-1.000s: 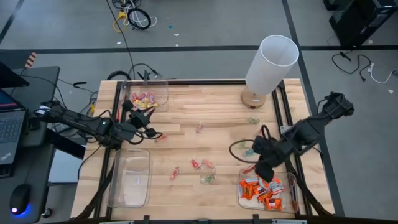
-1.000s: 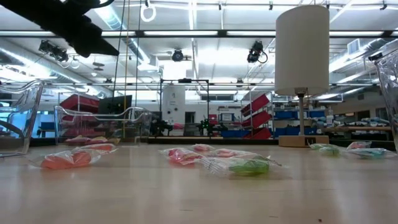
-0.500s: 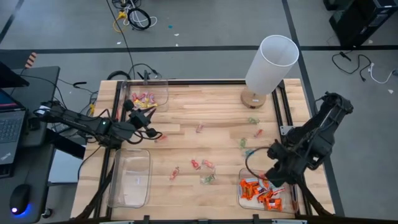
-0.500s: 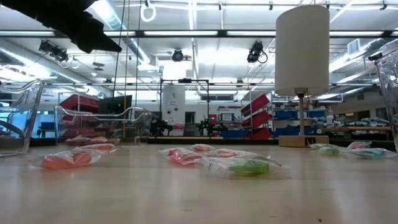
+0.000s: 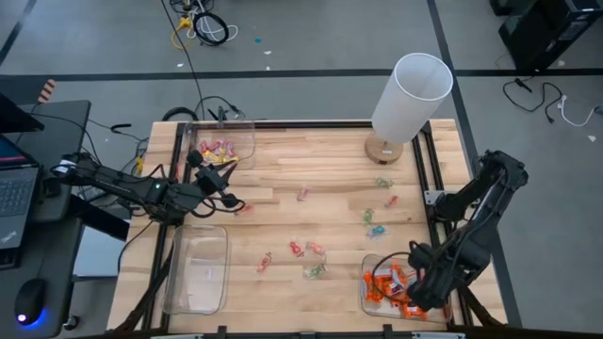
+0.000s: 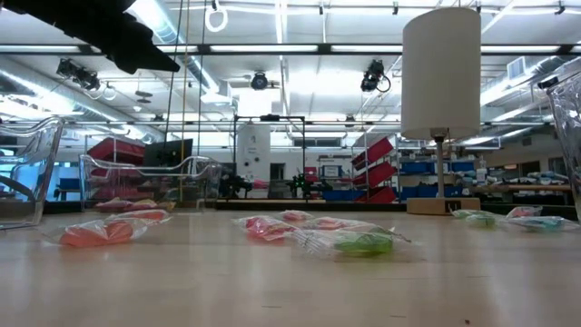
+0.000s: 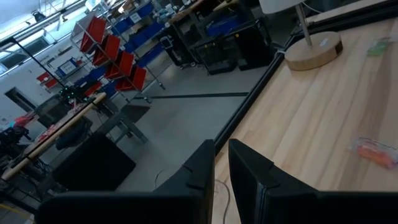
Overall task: Sort candy
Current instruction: Put the chocolate into the bottom right transparent bin, then put the orange gummy into the bottom left transparent bin
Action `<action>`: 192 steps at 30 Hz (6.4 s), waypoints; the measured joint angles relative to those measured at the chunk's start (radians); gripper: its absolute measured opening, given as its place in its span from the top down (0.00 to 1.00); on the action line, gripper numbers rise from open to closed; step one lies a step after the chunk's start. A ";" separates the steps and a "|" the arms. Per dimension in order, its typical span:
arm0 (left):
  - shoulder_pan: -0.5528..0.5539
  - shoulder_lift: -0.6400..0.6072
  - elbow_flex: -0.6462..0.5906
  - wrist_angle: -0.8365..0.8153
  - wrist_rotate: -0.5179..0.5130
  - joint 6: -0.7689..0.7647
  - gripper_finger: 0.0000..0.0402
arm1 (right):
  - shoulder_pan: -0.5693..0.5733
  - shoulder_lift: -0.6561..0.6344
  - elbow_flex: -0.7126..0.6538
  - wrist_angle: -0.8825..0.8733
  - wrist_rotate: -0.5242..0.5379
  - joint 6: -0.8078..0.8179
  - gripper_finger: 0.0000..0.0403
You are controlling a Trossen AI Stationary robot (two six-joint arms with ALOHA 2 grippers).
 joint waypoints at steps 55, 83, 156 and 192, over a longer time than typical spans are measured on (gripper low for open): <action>0.000 0.000 0.000 -0.020 0.000 -0.004 0.88 | -0.057 0.359 -0.024 0.094 -0.120 -0.410 0.95; 0.000 0.000 0.000 -0.018 0.483 -0.034 0.88 | -0.147 0.116 0.024 -0.037 0.296 -0.437 0.84; 0.000 0.006 0.000 -0.027 0.535 -0.307 0.88 | -0.929 0.488 0.013 0.906 0.723 -1.835 0.84; 0.000 0.082 0.000 -0.025 0.527 -0.288 0.88 | -0.880 0.604 0.013 0.879 0.759 -1.730 0.57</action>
